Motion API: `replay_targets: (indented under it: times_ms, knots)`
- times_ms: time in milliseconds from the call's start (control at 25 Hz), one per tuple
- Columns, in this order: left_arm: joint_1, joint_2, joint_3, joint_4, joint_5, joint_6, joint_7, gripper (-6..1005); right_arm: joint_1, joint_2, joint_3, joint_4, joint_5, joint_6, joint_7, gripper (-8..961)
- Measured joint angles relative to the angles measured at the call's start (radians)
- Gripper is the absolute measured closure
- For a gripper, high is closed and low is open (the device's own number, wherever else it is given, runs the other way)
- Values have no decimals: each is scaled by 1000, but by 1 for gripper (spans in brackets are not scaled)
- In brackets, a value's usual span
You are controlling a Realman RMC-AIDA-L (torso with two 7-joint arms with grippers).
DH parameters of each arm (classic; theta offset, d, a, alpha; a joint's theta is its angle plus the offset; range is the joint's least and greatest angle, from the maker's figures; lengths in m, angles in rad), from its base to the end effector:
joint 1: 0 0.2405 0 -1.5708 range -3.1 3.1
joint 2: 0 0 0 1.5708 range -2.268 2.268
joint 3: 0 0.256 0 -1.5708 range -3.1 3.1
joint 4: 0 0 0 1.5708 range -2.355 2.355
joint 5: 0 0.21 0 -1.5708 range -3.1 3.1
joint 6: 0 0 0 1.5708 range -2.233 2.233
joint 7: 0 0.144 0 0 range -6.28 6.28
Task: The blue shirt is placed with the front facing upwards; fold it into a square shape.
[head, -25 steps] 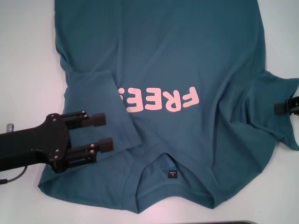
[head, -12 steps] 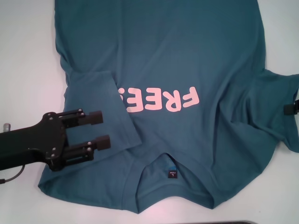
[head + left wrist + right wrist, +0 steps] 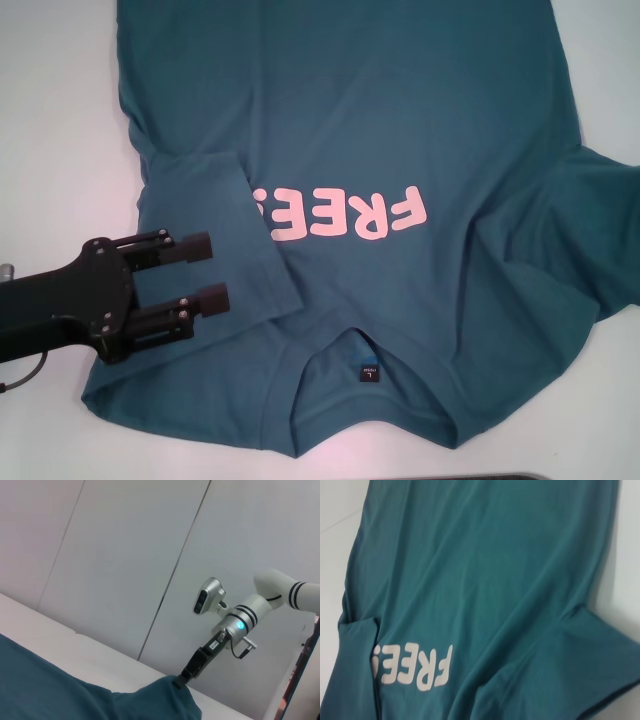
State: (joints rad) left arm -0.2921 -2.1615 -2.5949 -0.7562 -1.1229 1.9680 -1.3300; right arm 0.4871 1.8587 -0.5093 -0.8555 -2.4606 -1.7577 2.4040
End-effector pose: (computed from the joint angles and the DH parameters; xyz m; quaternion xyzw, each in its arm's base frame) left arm -0.2812 0.2261 0.0072 -0.9057 -0.2331 -0.3504 0.0511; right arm 0.3412 0.3052 0.1239 -0.7397 0.6559 0.0739 0.1309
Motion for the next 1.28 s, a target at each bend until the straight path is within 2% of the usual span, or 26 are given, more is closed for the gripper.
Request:
replay_targets:
  times_ms: [320,800,1160,1280]
  knots:
    - [4,0,-1,0,0,0,0,357,-12,-17,51,-14,-7,33,26,943]
    - [3,0,-1,0,0,0,-1,357,-2,-19,118,-31,-6,73,42,943]
    - [1,0,-1,0,0,0,-2,356,29,2,73,-17,9,18,43,924]
    - [1,0,-1,0,0,-1,-2,356,45,18,70,-16,19,-15,42,916]
